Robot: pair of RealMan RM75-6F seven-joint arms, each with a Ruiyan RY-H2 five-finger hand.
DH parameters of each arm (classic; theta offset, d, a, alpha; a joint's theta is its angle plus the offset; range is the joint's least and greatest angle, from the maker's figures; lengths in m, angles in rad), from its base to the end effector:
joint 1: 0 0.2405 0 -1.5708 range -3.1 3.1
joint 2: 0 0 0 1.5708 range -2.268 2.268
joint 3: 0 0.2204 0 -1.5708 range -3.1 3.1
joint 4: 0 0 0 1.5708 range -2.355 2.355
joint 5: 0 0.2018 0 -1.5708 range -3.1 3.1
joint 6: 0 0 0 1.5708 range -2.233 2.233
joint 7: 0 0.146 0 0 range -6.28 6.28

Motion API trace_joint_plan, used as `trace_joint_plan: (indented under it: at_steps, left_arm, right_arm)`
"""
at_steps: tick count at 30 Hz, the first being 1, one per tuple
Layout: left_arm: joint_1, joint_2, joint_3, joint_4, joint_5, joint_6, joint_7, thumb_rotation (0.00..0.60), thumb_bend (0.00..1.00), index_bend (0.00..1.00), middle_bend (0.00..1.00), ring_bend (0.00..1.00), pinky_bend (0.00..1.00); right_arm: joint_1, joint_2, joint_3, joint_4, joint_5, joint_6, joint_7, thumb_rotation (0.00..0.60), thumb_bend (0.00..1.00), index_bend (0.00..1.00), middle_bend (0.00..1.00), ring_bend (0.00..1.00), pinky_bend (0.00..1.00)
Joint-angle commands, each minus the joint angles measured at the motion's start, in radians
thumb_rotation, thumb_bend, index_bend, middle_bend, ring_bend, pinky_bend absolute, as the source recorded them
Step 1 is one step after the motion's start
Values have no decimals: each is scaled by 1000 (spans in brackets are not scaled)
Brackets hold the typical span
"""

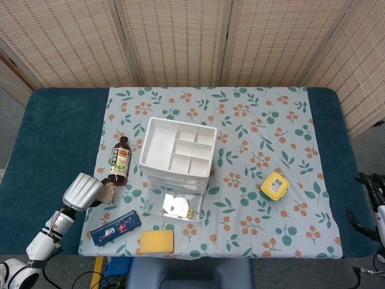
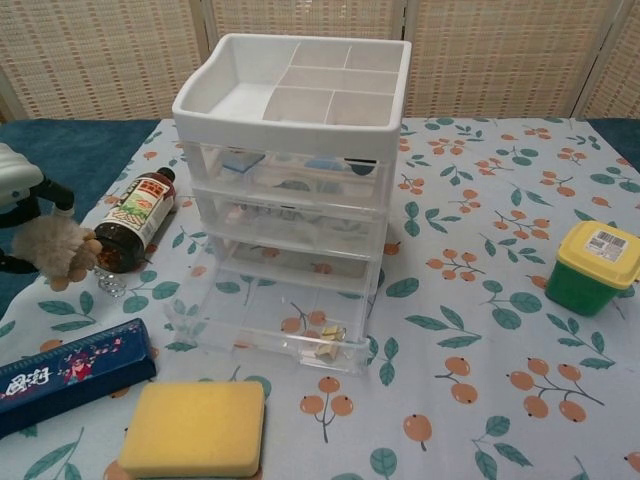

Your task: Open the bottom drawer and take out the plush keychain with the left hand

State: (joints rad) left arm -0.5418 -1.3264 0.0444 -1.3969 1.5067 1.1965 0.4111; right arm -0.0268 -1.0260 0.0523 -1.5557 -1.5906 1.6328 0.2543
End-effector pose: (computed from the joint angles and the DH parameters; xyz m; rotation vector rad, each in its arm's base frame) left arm -0.2159 0.2751 0.0586 -1.9498 -0.3918 -0.6751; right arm -0.2884 -0.1479 0.1966 1.2963 -0.8981 1.0492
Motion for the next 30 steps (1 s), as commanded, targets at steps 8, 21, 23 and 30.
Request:
trace_joint_plan:
  at_steps: [8,21,23,30]
  left_arm:
    - [54,11,-56,-112,-136,5,29,600,195,118,861,965,1000]
    - [219,113,-102,-240,-330,149,-14,600,196,121,592,605,853]
    - [245,126,-91,-254,-320,173,-33,600,195,124,566,586,821]
    - [359,133,-62,-270,-240,342,-85,600,195,142,537,557,741]
  right_arm:
    - [-6,3,-2,3,6,4,5,600,355,14,194,96,50]
    - [25,5,-24,18,-9,-69,20,600,371,21,194,96,50]
    - [34,-3,-28,34,-25,-74,35,600,376,33,194,96,50]
    - [52,-26,-38,46,-43,-94,18,600,378,36,194,96,50]
